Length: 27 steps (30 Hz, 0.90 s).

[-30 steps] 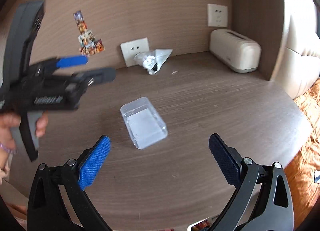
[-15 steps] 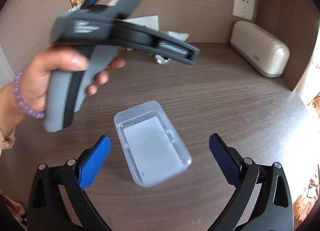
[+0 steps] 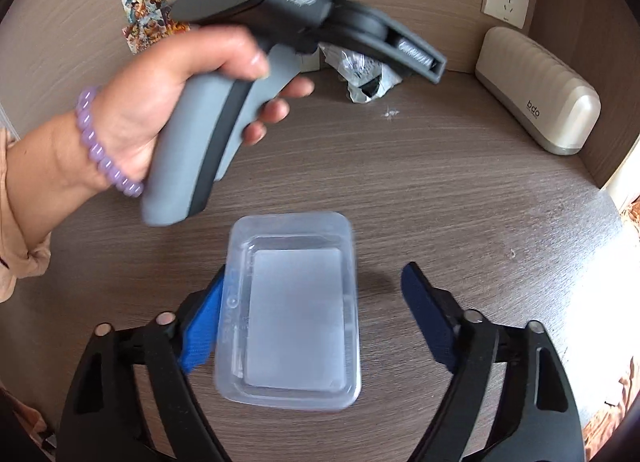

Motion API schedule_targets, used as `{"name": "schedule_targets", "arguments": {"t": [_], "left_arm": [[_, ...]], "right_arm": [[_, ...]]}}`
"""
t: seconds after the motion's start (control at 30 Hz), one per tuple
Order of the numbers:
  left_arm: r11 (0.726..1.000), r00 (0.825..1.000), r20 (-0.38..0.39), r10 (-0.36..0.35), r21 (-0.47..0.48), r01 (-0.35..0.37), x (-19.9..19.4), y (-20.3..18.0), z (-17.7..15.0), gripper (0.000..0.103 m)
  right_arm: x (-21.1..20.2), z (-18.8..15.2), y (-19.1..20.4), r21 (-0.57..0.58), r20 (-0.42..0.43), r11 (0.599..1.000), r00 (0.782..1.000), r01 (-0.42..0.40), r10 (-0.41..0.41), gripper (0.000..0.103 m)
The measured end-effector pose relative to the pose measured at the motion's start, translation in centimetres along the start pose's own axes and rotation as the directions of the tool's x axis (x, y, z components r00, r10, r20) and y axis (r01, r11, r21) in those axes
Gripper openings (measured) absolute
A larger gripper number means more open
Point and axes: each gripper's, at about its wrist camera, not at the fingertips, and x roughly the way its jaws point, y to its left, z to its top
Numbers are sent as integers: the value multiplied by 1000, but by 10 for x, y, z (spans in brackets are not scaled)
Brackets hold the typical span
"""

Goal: Collect trash
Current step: 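Grasp the clear plastic bag with the left tool while the right tool grasps the clear plastic box, then carry the plastic bag and plastic box with both tools over the bin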

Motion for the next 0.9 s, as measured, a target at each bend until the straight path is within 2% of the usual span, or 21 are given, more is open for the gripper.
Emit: {"name": "schedule_targets", "arguments": {"t": [0.07, 0.1, 0.2, 0.3, 0.43, 0.57, 0.9], "left_arm": [[1000, 1000, -21, 1, 5, -1, 11, -3, 7, 71], [1000, 1000, -27, 6, 14, -5, 16, -5, 9, 66], [999, 999, -31, 12, 46, -10, 24, -9, 13, 61], [998, 999, -32, -21, 66, 23, 22, -13, 14, 56], [995, 998, -12, -57, 80, 57, 0, -17, 11, 56], [992, 997, 37, -61, 116, 56, -50, -27, -2, 56], [978, 990, 126, -66, 207, 38, -161, -77, -48, 56]], "right_arm": [[2, 3, 1, -14, 1, 1000, 1000, 6, -6, 64], [3, 5, 0, -12, -1, 1000, 1000, 5, -5, 61], [5, 9, -4, 4, 0, 1000, 1000, 15, -15, 59], [-7, 10, -10, 40, 27, 999, 999, 17, -18, 59], [-30, 8, -25, 103, 57, 994, 998, 28, -34, 59], [-64, -3, -41, 167, 99, 985, 993, 54, -71, 59], [-154, -59, -75, 289, 173, 944, 961, 161, -217, 59]]}}
